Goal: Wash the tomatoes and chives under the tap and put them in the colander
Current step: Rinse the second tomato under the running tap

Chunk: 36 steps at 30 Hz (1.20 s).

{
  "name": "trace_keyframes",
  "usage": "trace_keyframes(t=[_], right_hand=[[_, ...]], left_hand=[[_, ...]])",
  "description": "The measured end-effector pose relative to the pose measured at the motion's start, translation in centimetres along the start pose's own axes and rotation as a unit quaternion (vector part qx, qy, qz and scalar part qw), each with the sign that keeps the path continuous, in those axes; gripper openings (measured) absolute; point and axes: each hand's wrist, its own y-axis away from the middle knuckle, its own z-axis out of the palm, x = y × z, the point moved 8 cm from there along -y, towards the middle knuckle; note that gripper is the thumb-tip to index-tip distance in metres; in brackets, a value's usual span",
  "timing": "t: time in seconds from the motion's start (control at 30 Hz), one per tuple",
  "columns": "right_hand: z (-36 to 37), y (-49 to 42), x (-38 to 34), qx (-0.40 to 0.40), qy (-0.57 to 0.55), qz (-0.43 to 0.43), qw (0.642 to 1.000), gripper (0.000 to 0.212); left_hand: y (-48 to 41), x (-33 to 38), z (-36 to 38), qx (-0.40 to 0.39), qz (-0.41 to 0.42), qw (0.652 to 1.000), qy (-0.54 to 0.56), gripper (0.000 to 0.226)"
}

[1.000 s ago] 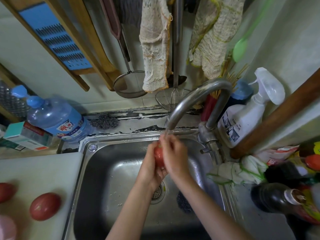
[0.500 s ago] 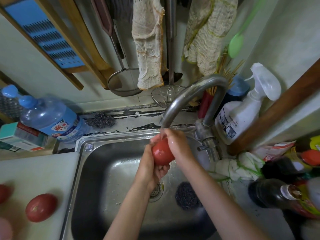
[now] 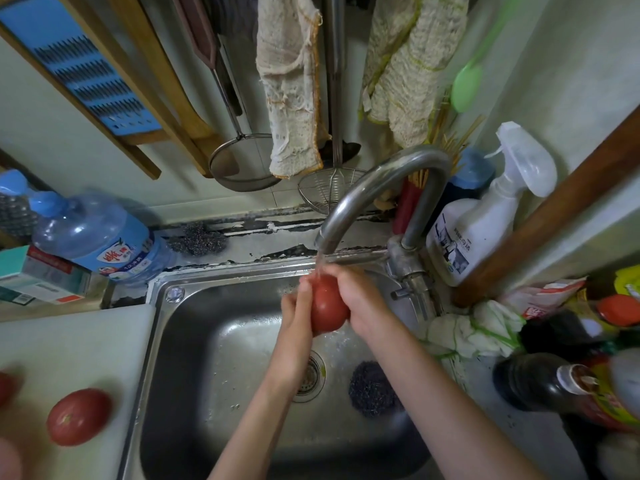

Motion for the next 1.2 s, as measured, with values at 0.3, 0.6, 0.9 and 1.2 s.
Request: trace_keyframes(t=[0.3,0.6,0.9,1.2], right_hand=[[1.6,4.3,-0.4,0.106,0.187,-0.356,0.909,0.036],[-0.4,0.5,-1.0,0.011,0.094,-0.130,0.987,0.022],[3.8,6.1,-1.6,0.110,0.399,-0.393,0.821,0.042],[2.1,0.1,-2.2,-0.087,0.225,-0.140,0.960,0.032]], left_hand=[[-0.9,-0.9,0.4,-0.013,-0.079,0.992,0.098,0.043],[-0.5,-1.6,1.1,-0.039,-0.099,0.993,0.043,0.042],[-0.7,-2.3,0.3,-0.033,-0.213,0.951,0.219,0.041],[0.0,-3.7,0.8,-0.028,-0.308,0.926,0.217,0.070]])
